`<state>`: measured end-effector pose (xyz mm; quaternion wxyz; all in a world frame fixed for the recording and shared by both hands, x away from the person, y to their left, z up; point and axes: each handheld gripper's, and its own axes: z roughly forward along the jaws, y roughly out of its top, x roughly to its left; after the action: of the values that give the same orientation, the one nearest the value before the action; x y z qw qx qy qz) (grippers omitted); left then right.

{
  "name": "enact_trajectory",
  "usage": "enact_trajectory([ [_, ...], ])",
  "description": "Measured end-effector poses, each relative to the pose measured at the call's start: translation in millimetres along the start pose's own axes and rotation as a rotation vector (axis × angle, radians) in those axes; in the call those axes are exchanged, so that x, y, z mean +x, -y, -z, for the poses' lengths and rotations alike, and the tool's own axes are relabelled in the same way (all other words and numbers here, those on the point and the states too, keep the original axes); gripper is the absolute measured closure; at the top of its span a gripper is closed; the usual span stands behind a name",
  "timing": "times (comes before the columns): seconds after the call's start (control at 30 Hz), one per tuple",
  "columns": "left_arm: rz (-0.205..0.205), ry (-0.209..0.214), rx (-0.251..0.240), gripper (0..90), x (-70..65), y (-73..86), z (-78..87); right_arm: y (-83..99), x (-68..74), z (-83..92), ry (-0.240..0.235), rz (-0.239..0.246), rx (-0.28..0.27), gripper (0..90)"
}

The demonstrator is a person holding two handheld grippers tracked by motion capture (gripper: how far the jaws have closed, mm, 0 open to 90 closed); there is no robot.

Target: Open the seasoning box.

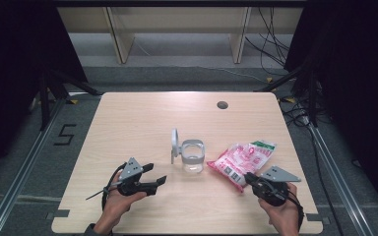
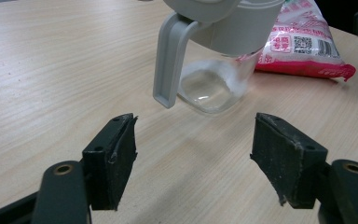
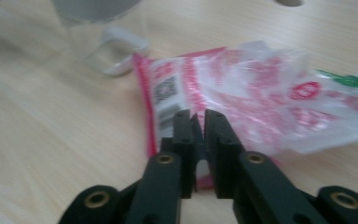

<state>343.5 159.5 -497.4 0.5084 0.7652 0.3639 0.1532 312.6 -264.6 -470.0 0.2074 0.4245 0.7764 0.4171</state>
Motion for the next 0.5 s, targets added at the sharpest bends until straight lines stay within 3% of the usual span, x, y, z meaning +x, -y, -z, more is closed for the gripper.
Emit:
enact_trajectory([
  [0.03,0.002,0.006,-0.002,29.9,-0.1,0.4,-0.4,1.7,-5.5,4.6,0.043,-0.013,-0.025,69.8],
  [0.07,0.000,0.005,0.001,29.8,-0.2,0.3,-0.5,4.0,-5.0,8.4,0.059,-0.130,-0.024,64.1],
  [0.1,-0.005,0.000,0.002,29.9,-0.3,-0.1,-0.5,6.3,-10.0,10.5,0.074,-0.160,-0.053,59.0],
  [0.13,-0.005,0.000,0.002,29.9,-0.3,-0.1,-0.5,6.3,-10.0,10.5,0.074,-0.160,-0.053,59.0],
  [0.17,-0.004,0.006,0.002,29.9,-0.5,0.1,-1.6,9.3,-19.2,13.8,0.104,-0.163,-0.057,46.5],
  [0.2,0.002,0.008,-0.001,29.9,-1.4,0.6,-1.8,10.3,-21.4,14.5,0.120,-0.169,-0.067,42.8],
  [0.23,-0.018,0.001,0.016,29.8,0.0,0.5,-0.9,11.5,-24.3,14.6,0.126,-0.197,-0.083,39.1],
  [0.27,0.002,0.008,-0.004,30.0,-2.1,0.4,-2.3,12.1,-27.6,14.8,0.132,-0.225,-0.085,34.7],
  [0.33,-0.007,0.006,0.004,30.2,-1.8,0.6,-2.7,14.8,-32.6,12.7,0.135,-0.270,-0.091,32.1],
  [0.37,-0.013,0.007,0.012,30.1,-1.6,0.9,-2.5,16.6,-37.4,11.0,0.128,-0.270,-0.099,32.0],
  [0.4,-0.014,0.010,0.012,30.1,-1.6,1.1,-2.7,17.1,-37.1,10.6,0.132,-0.319,-0.087,31.1],
  [0.43,-0.013,0.009,0.012,30.1,-1.8,1.1,-2.9,18.4,-42.4,7.4,0.142,-0.297,-0.095,29.5],
  [0.47,-0.002,0.010,0.001,30.1,-2.6,1.0,-3.9,17.6,-43.2,6.3,0.133,-0.321,-0.077,29.4],
  [0.5,-0.002,0.010,0.001,30.1,-2.6,1.0,-3.9,18.0,-47.9,3.0,0.141,-0.290,-0.094,28.8],
])
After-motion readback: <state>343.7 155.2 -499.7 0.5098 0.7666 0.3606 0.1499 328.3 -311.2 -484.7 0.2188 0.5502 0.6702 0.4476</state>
